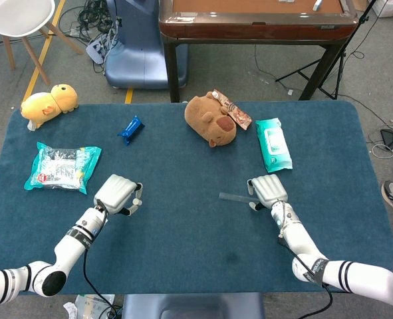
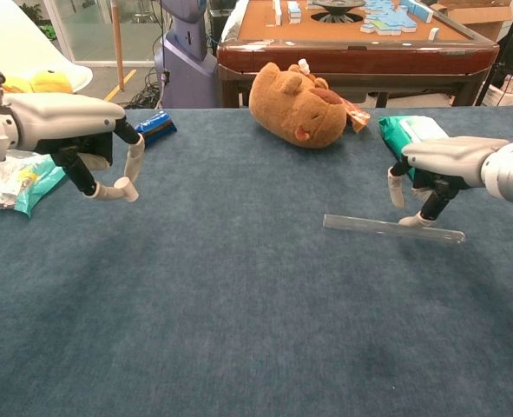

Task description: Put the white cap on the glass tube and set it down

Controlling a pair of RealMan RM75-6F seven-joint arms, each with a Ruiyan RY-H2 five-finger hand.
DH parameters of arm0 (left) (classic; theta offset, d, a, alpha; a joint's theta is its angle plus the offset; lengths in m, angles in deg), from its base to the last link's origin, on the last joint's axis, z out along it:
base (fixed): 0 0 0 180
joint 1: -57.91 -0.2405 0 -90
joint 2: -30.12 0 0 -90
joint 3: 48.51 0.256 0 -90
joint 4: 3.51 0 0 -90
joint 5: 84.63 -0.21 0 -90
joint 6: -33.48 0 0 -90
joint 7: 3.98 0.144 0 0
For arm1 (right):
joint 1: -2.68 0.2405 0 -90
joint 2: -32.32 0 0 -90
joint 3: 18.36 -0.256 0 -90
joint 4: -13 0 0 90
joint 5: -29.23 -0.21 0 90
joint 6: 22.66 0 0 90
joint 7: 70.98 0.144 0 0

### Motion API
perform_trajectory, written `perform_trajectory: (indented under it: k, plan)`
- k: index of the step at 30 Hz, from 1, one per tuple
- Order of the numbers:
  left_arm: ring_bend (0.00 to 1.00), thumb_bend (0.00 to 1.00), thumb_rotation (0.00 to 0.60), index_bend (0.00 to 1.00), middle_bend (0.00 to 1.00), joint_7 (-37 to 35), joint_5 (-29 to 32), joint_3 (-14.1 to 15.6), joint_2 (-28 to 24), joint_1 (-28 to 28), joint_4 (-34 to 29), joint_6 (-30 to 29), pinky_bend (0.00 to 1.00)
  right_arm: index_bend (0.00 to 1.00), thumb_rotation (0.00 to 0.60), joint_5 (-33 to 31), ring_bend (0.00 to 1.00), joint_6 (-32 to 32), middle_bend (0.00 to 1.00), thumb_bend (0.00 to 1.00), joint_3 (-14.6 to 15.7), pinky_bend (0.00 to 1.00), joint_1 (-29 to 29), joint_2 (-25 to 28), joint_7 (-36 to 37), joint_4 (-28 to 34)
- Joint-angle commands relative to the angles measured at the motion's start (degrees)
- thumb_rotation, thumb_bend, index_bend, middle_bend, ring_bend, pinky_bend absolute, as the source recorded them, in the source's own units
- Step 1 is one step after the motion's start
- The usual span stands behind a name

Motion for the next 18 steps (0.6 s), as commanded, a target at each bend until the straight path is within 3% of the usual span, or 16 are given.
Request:
perform_trajectory:
  k: [1,18]
  plan:
    - [1.00,0.29,0.600,0.53,1.00,-0.1,0.0,0.1,0.0,0.0,0.1,0.0,1.00,0.50,0.600,-2.3,0.96,-0.5,0.89,0.26,0.4,0.96,1.6,-1.8,-1.1,-2.0]
    - [1.00,0.29,0.600,0.53,1.00,-1.3,-1.1,0.4,0.4,-0.2,0.7,0.0,1.00,0.51,0.600,-8.5,0.96,-1.6,0.89,0.28,1.6,0.96,6.3,-6.0,-2.1,-7.1]
